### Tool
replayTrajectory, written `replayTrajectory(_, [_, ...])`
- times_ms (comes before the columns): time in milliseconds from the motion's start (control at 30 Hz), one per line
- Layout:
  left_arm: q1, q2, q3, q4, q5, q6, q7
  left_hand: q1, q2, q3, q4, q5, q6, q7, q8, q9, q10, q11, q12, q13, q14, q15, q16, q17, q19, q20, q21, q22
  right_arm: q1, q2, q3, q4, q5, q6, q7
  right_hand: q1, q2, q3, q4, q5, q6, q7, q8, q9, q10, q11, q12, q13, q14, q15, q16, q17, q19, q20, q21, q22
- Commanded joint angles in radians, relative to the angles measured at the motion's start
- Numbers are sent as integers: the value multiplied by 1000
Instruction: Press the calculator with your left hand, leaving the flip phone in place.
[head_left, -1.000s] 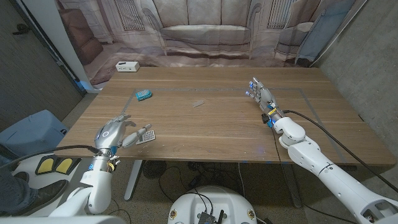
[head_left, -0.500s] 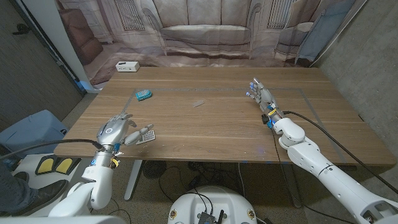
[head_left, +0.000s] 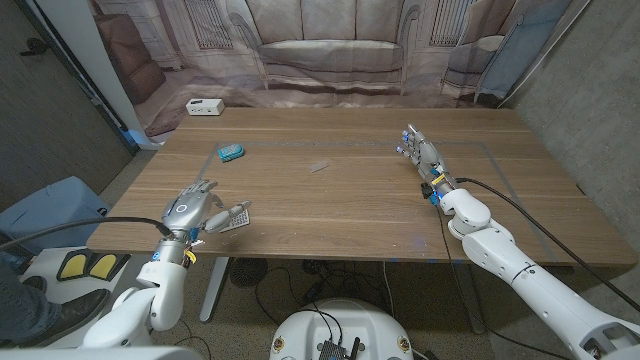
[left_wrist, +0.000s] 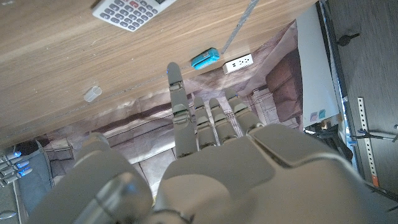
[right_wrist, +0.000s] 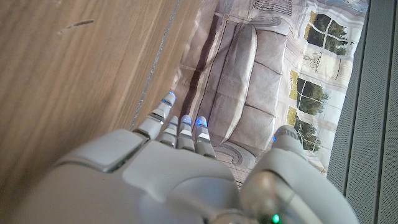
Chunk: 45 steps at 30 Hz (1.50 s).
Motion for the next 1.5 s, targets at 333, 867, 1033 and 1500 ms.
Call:
replayTrajectory(333, [-71,58,109,24,-46,57,-13,-23,-6,-14,7,11,3,-7,-18,3,-41,-4,-7,2,-43,-2,-5,4,-26,7,-2,1,11,5,0,21,2,-1,4,-2,11,0,-5,-3,4,-3,2,3,-1,3,2,3,6,6,2,3,4,1,-5,2])
replayTrajectory(867, [-109,111,162,13,-90,92,-22,-31,-4,-25,12,21,77,2,-10,4,-17,-8,11,1,-25,-13,11,3,-18,31,10,2,10,6,1,21,8,-8,1,-2,13,-1,-6,-3,5,-3,2,3,-1,4,2,3,6,6,2,3,4,3,-6,2])
replayTrajectory(1033, [-106,115,159,10,-107,117,-11,-31,-2,-27,13,23,91,4,-9,4,-8,-4,15,1,-21,-13,12,2,-14,33,13,2,11,8,1,26,12,-4,6,-2,13,-1,-6,-3,4,-4,2,3,-1,4,2,3,6,6,2,2,4,4,-6,2])
replayTrajectory(1500, [-119,129,187,13,-127,138,31,-25,4,-26,12,28,88,-9,-20,4,-12,-7,14,0,-21,-16,11,2,-14,35,13,2,6,1,7,20,10,9,10,-2,13,-2,-7,-3,5,-3,2,3,-1,3,2,3,6,7,2,2,4,4,-7,2])
